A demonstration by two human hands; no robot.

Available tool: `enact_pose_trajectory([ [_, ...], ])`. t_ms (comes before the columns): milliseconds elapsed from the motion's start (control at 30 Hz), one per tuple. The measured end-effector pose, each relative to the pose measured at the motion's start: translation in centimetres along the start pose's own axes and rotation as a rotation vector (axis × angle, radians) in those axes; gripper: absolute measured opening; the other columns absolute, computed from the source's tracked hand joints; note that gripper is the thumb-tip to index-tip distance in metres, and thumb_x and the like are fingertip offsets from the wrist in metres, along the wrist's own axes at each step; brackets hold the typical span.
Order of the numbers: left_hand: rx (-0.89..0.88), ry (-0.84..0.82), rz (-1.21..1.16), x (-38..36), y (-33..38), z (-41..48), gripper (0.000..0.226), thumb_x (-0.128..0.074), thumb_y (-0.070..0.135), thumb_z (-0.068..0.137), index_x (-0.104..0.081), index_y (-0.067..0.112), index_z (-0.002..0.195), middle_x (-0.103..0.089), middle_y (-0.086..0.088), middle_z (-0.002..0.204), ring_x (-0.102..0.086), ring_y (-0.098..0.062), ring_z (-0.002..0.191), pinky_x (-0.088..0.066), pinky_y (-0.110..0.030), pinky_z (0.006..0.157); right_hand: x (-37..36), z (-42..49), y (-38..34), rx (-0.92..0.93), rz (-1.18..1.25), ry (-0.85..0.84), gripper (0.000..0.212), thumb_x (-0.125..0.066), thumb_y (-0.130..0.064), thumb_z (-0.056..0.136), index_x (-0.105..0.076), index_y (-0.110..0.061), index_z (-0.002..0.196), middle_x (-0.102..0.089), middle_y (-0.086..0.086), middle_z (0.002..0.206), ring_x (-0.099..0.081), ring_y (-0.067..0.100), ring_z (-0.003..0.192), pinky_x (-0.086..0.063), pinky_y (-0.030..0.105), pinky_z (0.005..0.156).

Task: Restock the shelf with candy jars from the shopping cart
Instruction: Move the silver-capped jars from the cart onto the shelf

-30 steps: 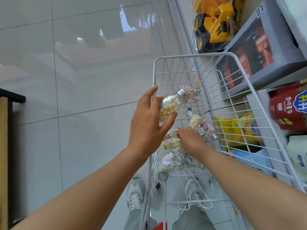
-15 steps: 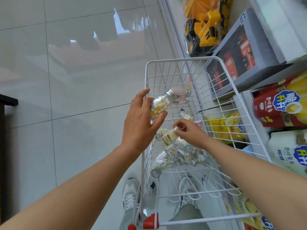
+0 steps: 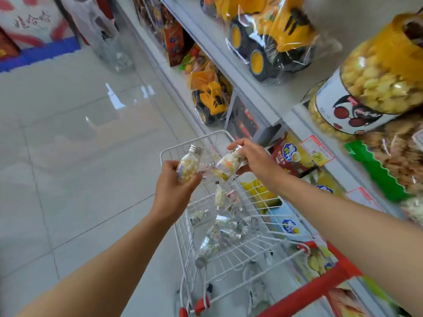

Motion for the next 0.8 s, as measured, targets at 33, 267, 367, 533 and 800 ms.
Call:
enact_pose_trajectory([
  [33, -0.001, -0.041, -0.039, -0.3, 1.3, -0.1, 0.031, -0.071, 0.022, 0.085, -0.045, 0.016, 0.102, -0.056, 0.0, 0.082, -0.051, -0.011, 0.063, -0.044, -0.018, 0.052, 0.9, -1.2, -1.8, 0.018, 0.02, 0.034, 0.025, -0.032, -0.005, 0.097, -0.056, -0.009, 0.103, -0.054, 0.004, 0.088, -0.057, 0.008, 0.072, -0.051, 0.025, 0.059],
  [267, -0.007, -0.268, -0.208, -4.2, 10.9, -2.9, 0.032, -0.037, 0.04, 0.097, -0.06, 0.018, 0.097, -0.06, -0.013, 0.094, -0.054, -0.022, 0.082, -0.045, -0.042, 0.08, 8.1, -9.3, -8.8, -0.002, 0.348, 0.232, 0.018, -0.037, -0.017, 0.098, -0.054, -0.015, 0.092, -0.055, 0.006, 0.082, -0.058, 0.014, 0.064, -0.044, 0.019, 0.043],
  [367, -0.038, -0.283, -0.216, -6.4, 15.0, -4.4, 0.027, -0.035, 0.031, 0.101, -0.059, 0.021, 0.094, -0.059, -0.013, 0.094, -0.055, -0.023, 0.081, -0.045, -0.045, 0.088, 11.5, -12.9, -10.7, 0.043, 0.314, 0.271, 0.011, -0.049, -0.01, 0.095, -0.052, -0.011, 0.105, -0.054, 0.006, 0.087, -0.059, 0.011, 0.068, -0.049, 0.019, 0.053],
  [533, -0.233, -0.331, -0.261, -10.2, 22.8, -7.5, 0.02, -0.047, 0.032, 0.099, -0.062, 0.024, 0.09, -0.064, 0.009, 0.08, -0.059, -0.011, 0.079, -0.046, -0.047, 0.089, 17.5, -19.2, -14.8, 0.246, 0.088, 0.425, 0.032, -0.066, -0.022, 0.087, -0.051, -0.021, 0.116, -0.059, 0.009, 0.113, -0.061, 0.023, 0.102, -0.053, 0.038, 0.09],
  [800, -0.585, -0.339, -0.31, -13.9, 35.6, -13.9, 0.002, -0.058, 0.016, 0.093, -0.057, 0.016, 0.095, -0.055, 0.01, 0.073, -0.049, 0.005, 0.062, -0.039, -0.007, 0.06, 24.7, -30.3, -22.4, 0.54, -0.153, 0.688, 0.036, -0.066, -0.02, 0.09, -0.051, -0.017, 0.122, -0.052, -0.012, 0.106, -0.055, 0.006, 0.098, -0.048, 0.021, 0.085],
])
Point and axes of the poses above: each hand's wrist, its own z-axis towards the middle knuckle, its own x-axis out of the back of the hand, y = z × x, the point moved 10 cm from there along z, towards the middle knuckle
